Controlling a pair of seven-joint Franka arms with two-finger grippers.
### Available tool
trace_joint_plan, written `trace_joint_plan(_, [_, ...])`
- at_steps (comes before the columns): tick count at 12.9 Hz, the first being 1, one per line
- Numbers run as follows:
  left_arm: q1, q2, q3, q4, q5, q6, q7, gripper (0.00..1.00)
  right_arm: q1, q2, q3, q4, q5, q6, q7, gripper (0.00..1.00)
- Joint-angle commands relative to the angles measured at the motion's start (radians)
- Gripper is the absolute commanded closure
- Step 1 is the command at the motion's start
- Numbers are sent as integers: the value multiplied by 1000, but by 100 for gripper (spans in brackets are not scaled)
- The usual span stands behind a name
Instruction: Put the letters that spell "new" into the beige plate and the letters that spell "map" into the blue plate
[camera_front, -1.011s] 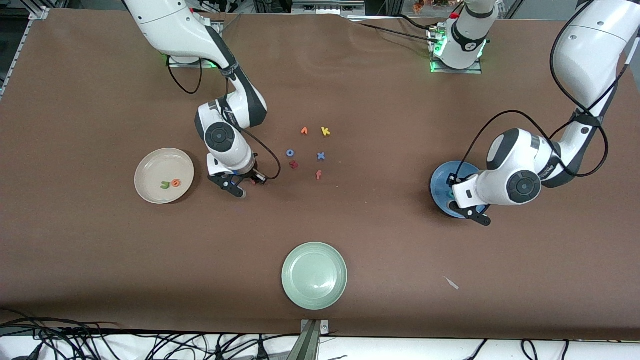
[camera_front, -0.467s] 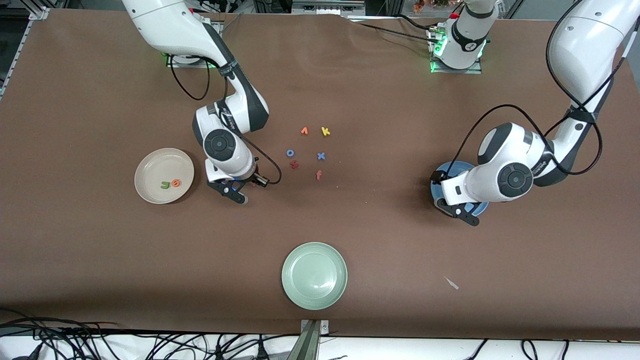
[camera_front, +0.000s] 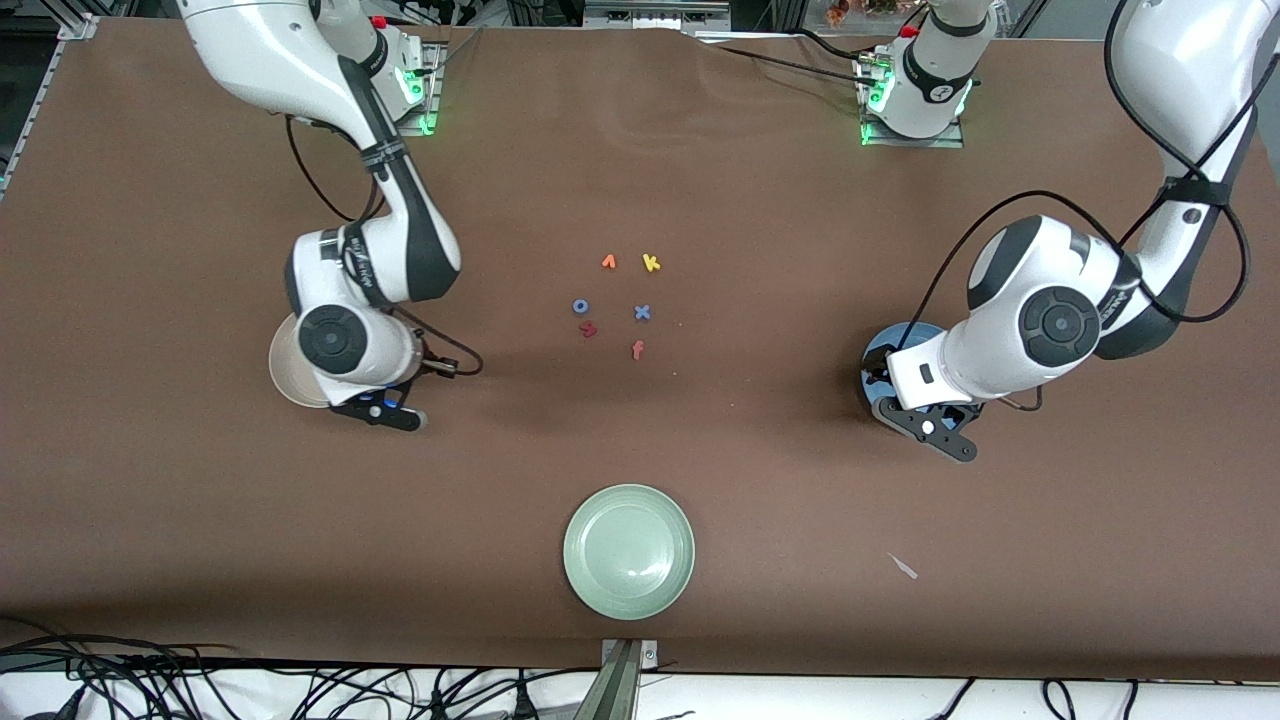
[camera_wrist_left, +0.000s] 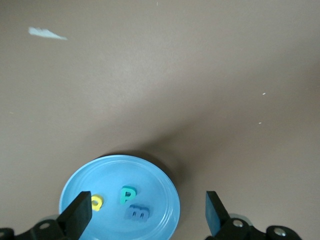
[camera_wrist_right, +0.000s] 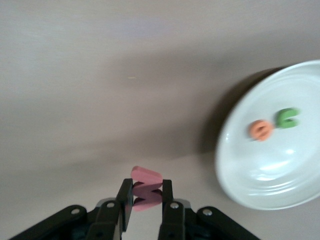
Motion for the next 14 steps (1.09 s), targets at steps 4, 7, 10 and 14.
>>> trace_joint_plan(4, [-84, -75, 12, 246, 13, -311, -9, 0, -49, 12, -124, -1, -7, -99, -215, 100])
trace_joint_plan(7, [-169, -196, 191, 251, -95, -315, -6, 0, -91, 34, -122, 2, -1, -86, -215, 4])
trace_joint_plan(10, [-268, -296, 459, 228, -321, -314, -11, 0, -72, 20, -116, 51, 10, -128, -220, 0])
trace_joint_plan(14, [-350, -402, 581, 118, -342, -257, -21, 0, -71, 9, -98, 191, 22, -322, -217, 0])
